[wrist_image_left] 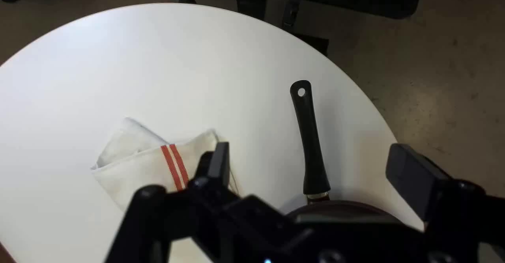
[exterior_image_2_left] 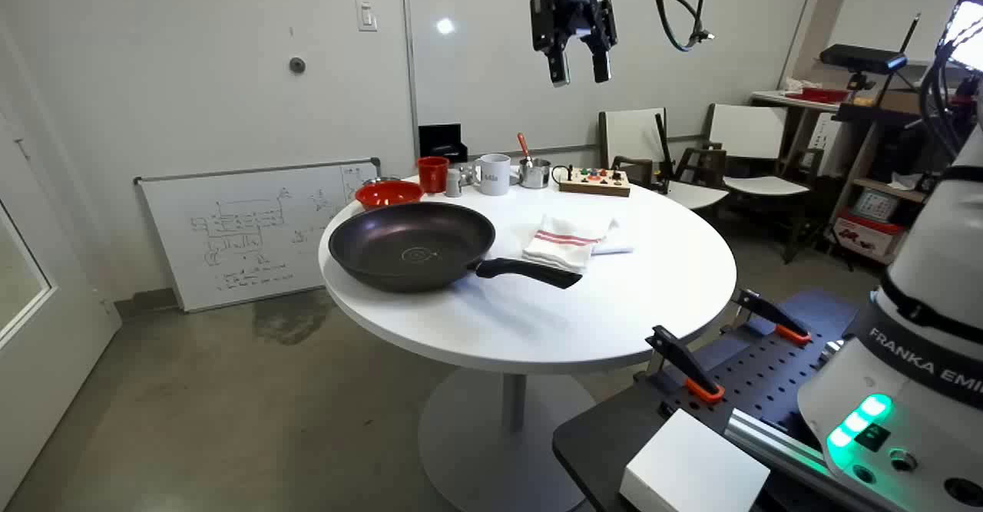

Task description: Wipe the table with the towel

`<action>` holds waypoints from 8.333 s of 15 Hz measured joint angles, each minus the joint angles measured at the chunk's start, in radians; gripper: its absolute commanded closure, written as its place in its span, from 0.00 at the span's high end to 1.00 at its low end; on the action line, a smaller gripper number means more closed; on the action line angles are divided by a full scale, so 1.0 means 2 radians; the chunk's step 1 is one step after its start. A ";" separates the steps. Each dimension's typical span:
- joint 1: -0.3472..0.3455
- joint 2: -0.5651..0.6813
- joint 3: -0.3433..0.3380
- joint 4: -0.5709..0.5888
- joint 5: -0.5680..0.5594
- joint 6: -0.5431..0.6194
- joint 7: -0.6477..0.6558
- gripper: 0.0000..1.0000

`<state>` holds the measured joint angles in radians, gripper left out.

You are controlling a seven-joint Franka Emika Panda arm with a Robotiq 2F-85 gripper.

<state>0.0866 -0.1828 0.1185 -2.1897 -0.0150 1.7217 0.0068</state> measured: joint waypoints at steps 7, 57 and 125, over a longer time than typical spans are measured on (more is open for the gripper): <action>0.000 0.000 0.000 0.000 0.000 0.000 0.000 1.00; -0.039 0.281 -0.113 0.010 -0.211 0.381 0.123 1.00; -0.074 0.402 -0.179 0.064 -0.025 0.416 0.108 0.07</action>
<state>-0.0623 0.6215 -0.2395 -2.0621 -0.0645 2.5532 0.2236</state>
